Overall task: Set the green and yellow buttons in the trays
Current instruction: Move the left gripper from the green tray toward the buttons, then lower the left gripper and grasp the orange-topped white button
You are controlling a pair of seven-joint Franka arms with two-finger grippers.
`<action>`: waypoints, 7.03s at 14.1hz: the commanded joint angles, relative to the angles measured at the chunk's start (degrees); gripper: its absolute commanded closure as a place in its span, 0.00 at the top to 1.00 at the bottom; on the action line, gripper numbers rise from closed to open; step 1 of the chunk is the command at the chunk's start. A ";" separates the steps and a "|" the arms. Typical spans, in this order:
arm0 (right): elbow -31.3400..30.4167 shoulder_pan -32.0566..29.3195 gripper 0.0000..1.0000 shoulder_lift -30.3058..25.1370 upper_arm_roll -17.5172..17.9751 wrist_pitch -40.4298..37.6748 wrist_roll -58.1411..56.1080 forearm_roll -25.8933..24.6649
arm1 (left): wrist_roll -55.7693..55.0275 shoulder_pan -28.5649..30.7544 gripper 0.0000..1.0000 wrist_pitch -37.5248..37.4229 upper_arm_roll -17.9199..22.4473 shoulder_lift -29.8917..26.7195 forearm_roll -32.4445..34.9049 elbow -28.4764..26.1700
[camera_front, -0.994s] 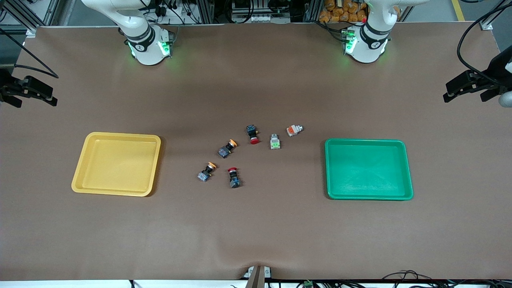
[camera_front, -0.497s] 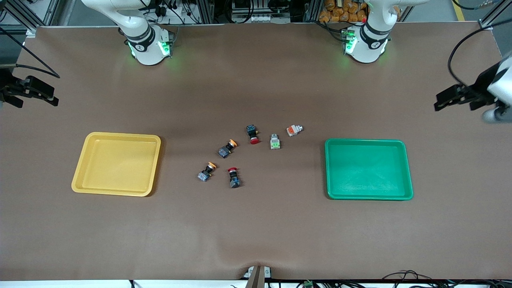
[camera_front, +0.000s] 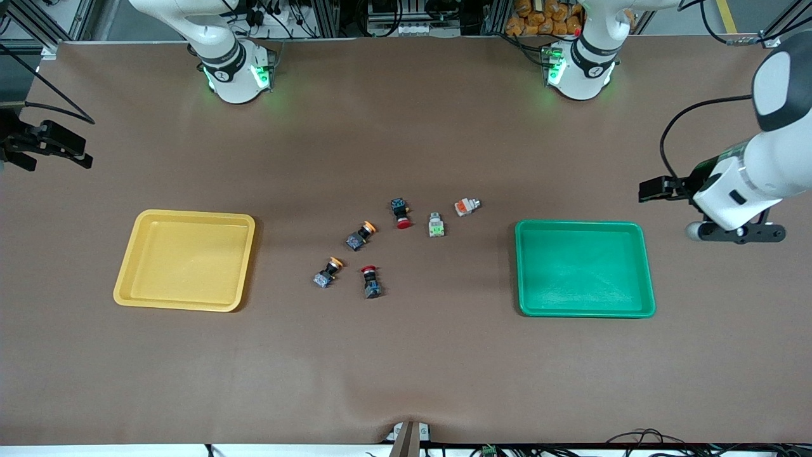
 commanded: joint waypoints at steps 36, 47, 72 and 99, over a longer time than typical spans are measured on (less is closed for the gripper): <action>0.65 -1.59 1.00 1.00 0.61 -0.30 0.06 0.22 | -32.54 -33.44 1.00 48.60 -1.43 12.31 -0.18 -31.29; 0.83 -1.58 1.00 1.00 0.62 -0.38 0.15 0.23 | -32.54 -32.40 1.00 56.33 -0.99 14.50 4.75 -32.19; 0.83 -1.67 1.00 1.00 0.62 -0.47 0.15 0.23 | -54.16 -33.00 1.00 55.89 -1.44 18.37 2.73 -28.05; 0.91 -0.71 1.00 4.86 0.79 0.76 0.15 0.40 | -57.68 -33.62 0.08 53.78 -1.43 16.70 1.93 -29.28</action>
